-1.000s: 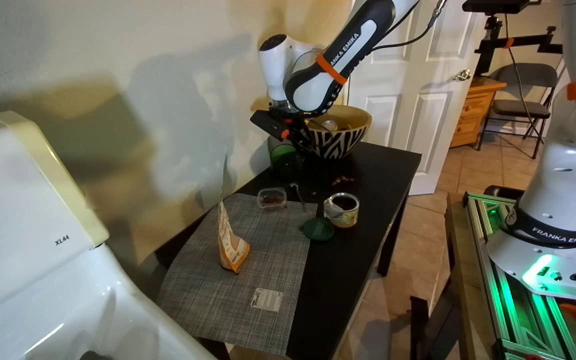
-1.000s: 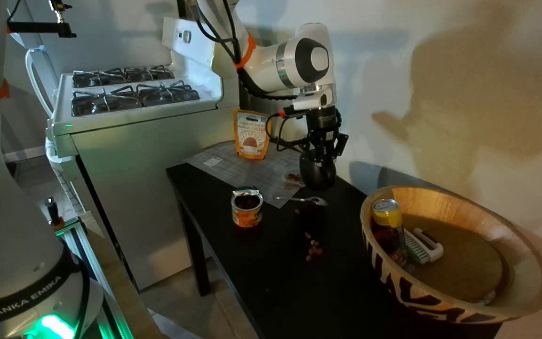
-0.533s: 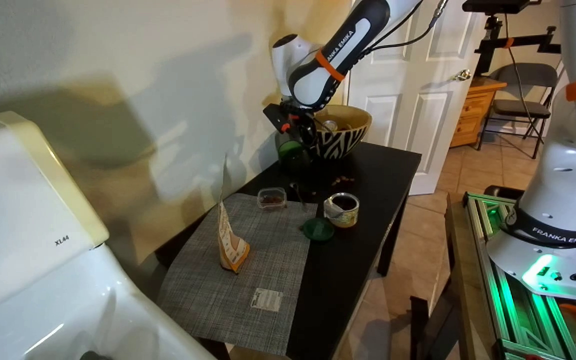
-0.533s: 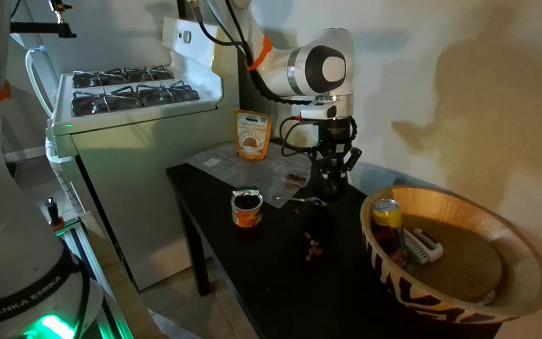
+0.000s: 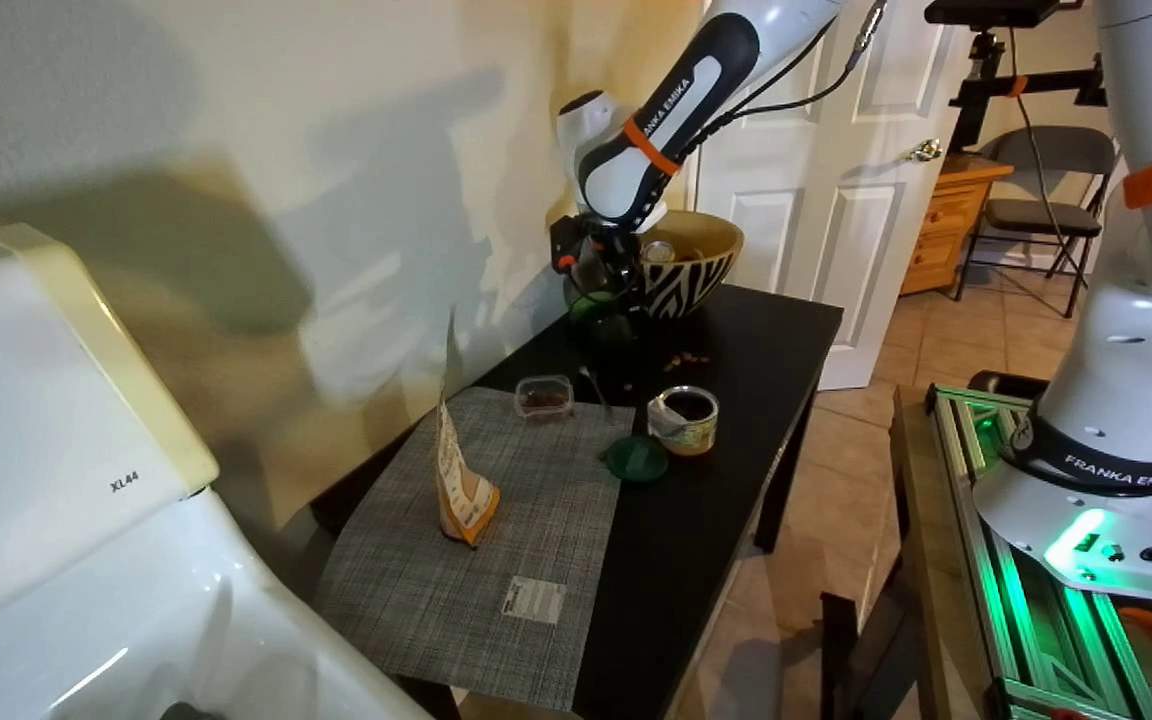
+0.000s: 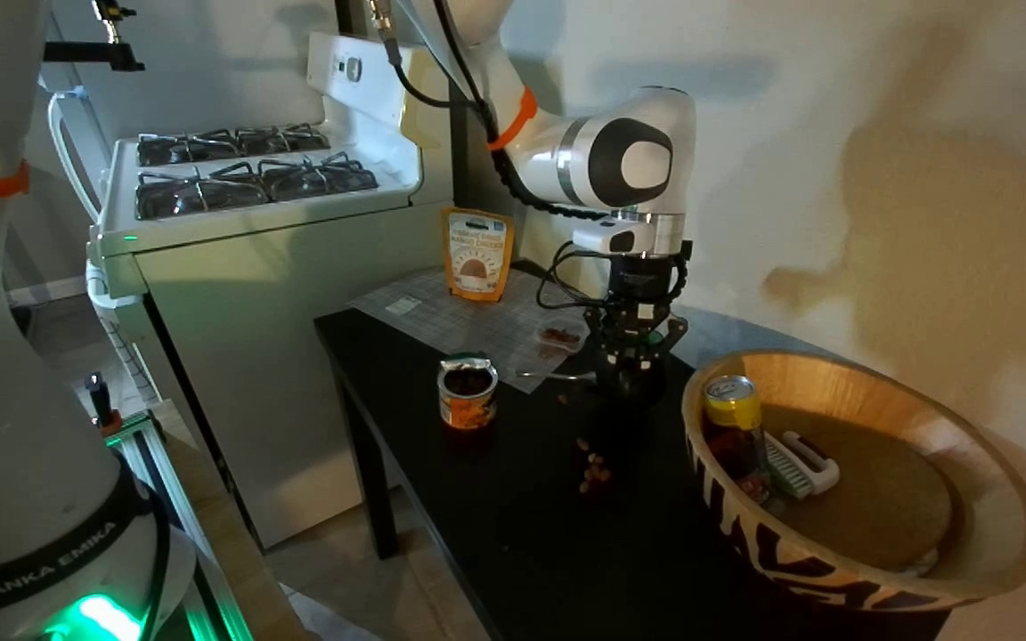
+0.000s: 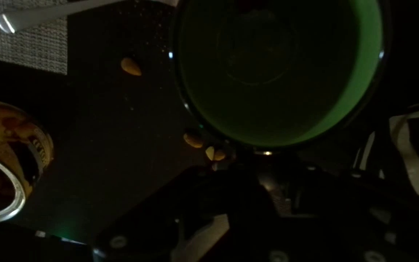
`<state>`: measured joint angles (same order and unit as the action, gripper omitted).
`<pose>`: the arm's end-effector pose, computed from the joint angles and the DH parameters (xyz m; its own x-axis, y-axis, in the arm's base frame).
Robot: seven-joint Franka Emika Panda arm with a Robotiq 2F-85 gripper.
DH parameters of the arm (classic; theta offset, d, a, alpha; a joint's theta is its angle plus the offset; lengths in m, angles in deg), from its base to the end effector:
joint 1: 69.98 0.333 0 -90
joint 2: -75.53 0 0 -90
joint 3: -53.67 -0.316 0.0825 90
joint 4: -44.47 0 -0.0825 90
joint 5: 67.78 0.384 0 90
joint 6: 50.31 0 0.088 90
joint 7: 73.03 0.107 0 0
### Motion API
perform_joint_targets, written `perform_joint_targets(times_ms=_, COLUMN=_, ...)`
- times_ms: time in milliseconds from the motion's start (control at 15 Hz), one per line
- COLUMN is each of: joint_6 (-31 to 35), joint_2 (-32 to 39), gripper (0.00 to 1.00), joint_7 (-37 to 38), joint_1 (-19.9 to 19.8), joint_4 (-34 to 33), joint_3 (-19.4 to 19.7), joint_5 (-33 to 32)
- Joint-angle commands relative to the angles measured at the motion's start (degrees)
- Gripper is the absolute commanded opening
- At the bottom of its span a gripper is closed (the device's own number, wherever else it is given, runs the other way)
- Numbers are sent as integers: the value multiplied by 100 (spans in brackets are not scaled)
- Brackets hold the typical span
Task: Pour the contents in the black mug into the clear bowl.
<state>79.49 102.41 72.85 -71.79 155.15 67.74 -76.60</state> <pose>0.5879 -0.1657 0.2406 -0.8832 -0.4066 0.2337 -0.4375 0.8938 -0.0987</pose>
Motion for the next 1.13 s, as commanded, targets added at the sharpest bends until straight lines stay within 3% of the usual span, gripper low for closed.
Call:
perform_joint_targets(times_ms=0, joint_6=95, joint_2=-33, gripper=5, joint_7=781, joint_1=47, joint_4=109, joint_3=43, joint_5=345)
perform_joint_targets(times_ms=133, joint_6=144, joint_2=-131, gripper=5, joint_7=975, joint_1=52, joint_4=249, joint_3=60, joint_5=474)
perform_joint_targets(times_ms=200, joint_6=114, joint_2=-147, gripper=47, joint_7=1055, joint_1=60, joint_4=277, joint_3=74, joint_5=520)
perform_joint_targets(times_ms=333, joint_6=144, joint_2=-265, gripper=54, joint_7=1142, joint_1=55, joint_4=409, joint_3=94, joint_5=595)
perform_joint_targets(times_ms=533, joint_6=101, joint_2=-544, gripper=77, joint_7=1326, joint_1=103, joint_4=571, joint_3=216, joint_5=424)
perform_joint_targets(times_ms=733, joint_6=85, joint_2=-1076, gripper=98, joint_7=1336, joint_1=222, joint_4=711, joint_3=373, joint_5=-163)
perform_joint_targets(times_ms=933, joint_6=17, joint_2=-1638, gripper=100, joint_7=797, joint_1=209, joint_4=696, joint_3=343, joint_5=-1239)
perform_joint_targets(times_ms=1000, joint_6=-83, joint_2=-1147, gripper=100, joint_7=770, joint_1=-14, joint_4=365, joint_3=177, joint_5=-770)
perform_joint_targets(times_ms=1067, joint_6=-119, joint_2=-1298, gripper=100, joint_7=754, joint_1=-35, joint_4=365, joint_3=145, joint_5=-845)
